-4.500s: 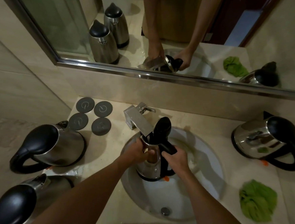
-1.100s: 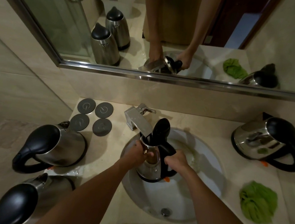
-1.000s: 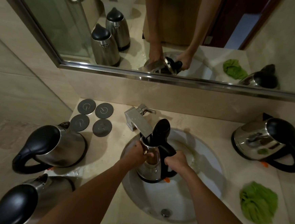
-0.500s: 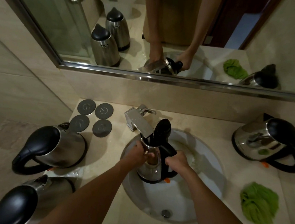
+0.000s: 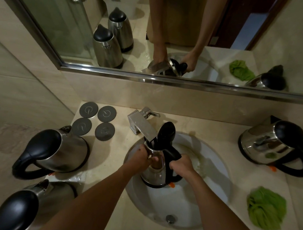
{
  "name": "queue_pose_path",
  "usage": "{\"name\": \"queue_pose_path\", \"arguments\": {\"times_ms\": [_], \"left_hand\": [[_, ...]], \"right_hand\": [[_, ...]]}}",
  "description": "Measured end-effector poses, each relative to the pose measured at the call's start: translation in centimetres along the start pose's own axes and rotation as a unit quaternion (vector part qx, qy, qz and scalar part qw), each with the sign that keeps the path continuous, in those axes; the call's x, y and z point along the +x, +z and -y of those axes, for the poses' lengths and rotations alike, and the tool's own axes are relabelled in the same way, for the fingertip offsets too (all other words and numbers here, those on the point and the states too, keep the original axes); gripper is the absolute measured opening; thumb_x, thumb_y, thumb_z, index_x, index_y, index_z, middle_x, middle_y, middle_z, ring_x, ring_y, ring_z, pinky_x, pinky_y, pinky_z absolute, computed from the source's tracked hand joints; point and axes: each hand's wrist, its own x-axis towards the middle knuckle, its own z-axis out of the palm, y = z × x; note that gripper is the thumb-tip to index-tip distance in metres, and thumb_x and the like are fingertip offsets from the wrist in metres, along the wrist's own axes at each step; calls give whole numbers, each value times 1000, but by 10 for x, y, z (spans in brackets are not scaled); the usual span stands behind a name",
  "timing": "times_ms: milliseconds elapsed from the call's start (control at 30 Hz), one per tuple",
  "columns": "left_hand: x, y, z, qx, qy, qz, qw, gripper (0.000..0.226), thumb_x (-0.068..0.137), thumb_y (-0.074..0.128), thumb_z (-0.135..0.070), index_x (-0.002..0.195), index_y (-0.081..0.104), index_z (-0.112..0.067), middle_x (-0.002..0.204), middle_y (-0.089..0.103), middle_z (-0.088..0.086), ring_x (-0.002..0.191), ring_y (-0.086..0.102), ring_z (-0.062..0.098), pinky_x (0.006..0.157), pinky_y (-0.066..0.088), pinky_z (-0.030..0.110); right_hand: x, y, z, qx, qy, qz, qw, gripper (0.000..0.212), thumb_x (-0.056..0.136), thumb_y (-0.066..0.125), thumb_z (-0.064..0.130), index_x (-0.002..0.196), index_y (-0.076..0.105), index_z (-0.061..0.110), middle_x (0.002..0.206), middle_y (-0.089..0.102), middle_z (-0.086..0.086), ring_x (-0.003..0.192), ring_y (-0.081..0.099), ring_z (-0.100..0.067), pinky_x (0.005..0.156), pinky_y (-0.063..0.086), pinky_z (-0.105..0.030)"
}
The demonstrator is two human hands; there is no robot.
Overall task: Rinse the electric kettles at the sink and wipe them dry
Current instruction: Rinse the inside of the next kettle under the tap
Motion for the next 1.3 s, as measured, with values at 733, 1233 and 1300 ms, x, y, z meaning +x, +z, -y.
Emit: {"name": "queue_pose_path", "arguments": {"times_ms": [733,1233,1300], "left_hand": [[-4,-2,-2,-7,9,-12,1000,67,86,72,-34,137,40,-5,133,54,11,124,51,23,88,34,20],[-5,-2,-2,-6,8,-9,1000,66,88,70,-36,138,38,-7,133,54,10,124,51,23,96,39,26],[-4,-2,-1,-4,8,-11,1000,67,88,70,-38,138,38,-8,133,54,10,123,51,23,97,40,28]], "right_hand": [[5,2,-2,5,-5,-3,1000,12,72,61,0,78,58,10,74,61,-8,72,62,-24,52,43,-24],[6,3,1,7,-1,-1,1000,14,72,62,-1,79,58,11,73,61,-7,76,62,-25,56,44,-25],[5,3,1,7,-4,-3,1000,15,72,61,-1,76,58,13,73,61,-6,75,62,-25,54,44,-24]]}}
